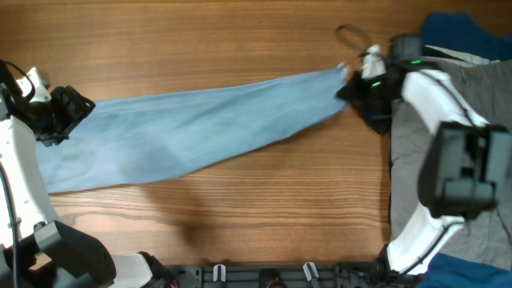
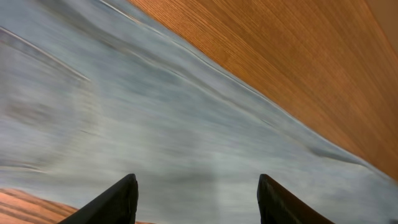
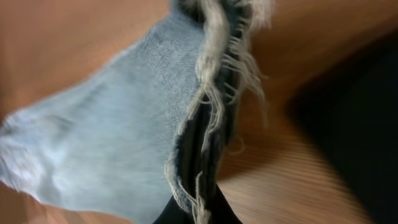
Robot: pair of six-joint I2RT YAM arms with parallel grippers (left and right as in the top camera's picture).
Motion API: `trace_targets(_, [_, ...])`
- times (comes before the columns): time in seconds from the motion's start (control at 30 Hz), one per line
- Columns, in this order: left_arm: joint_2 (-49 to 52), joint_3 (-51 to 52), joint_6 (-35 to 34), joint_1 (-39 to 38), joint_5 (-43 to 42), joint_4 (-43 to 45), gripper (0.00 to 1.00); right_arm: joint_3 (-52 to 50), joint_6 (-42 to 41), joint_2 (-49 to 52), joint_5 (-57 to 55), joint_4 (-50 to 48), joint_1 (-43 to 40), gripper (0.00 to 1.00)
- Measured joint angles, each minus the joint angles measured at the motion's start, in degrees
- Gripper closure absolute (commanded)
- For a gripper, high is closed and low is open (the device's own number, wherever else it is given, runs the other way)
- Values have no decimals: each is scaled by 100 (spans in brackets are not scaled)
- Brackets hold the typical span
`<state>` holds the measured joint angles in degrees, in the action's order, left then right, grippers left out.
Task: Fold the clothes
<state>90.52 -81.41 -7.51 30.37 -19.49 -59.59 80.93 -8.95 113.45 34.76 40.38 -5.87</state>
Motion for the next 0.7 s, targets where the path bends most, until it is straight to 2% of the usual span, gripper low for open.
trace_targets(0.17, [-33, 0, 0, 0, 0, -52, 40, 855, 483, -632, -181, 573, -452, 96])
trace_targets(0.37, [-101, -4, 129, 0, 2, -243, 39, 2446, 612, -699, -229, 1325, -341, 96])
trace_targets(0.47, [-315, -142, 170, 0, 2, -328, 35, 3246, 636, -828, -433, 1515, -138, 95])
trace_targets(0.7, [-1119, -321, 280, 0, 4, -354, 33, 3591, 802, -955, -1731, 1521, -201, 94])
